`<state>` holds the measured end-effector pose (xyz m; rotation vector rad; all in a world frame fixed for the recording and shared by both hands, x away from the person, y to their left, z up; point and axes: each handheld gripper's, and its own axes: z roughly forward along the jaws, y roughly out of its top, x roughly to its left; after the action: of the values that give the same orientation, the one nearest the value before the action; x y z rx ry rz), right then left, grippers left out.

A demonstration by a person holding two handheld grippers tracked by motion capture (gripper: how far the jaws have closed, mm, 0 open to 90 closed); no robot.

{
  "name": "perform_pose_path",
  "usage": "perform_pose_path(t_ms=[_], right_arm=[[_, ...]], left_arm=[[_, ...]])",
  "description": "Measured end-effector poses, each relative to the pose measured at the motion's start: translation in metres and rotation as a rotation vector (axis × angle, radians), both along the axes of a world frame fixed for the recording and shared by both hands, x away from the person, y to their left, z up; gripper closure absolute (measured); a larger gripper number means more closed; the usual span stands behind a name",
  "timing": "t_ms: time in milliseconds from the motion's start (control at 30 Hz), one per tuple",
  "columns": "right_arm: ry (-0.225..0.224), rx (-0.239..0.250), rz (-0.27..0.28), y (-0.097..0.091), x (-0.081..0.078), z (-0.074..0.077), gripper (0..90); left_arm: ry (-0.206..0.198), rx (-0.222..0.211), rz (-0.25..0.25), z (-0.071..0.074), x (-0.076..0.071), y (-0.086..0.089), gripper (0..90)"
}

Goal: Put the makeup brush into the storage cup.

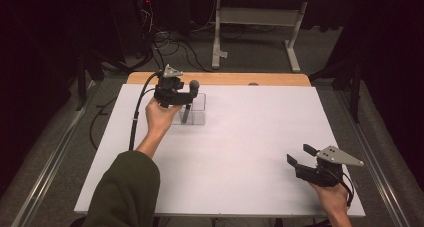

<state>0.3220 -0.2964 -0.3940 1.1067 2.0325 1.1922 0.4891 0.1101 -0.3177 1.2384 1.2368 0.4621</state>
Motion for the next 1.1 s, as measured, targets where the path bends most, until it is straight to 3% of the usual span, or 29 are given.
perform_pose_path(t_ms=[1100], right_arm=[[0.002, -0.001, 0.000, 0.001, 0.000, 0.000, 31.1]], left_arm=[[-0.022, -0.015, -0.019, 0.013, -0.014, 0.009, 37.1]])
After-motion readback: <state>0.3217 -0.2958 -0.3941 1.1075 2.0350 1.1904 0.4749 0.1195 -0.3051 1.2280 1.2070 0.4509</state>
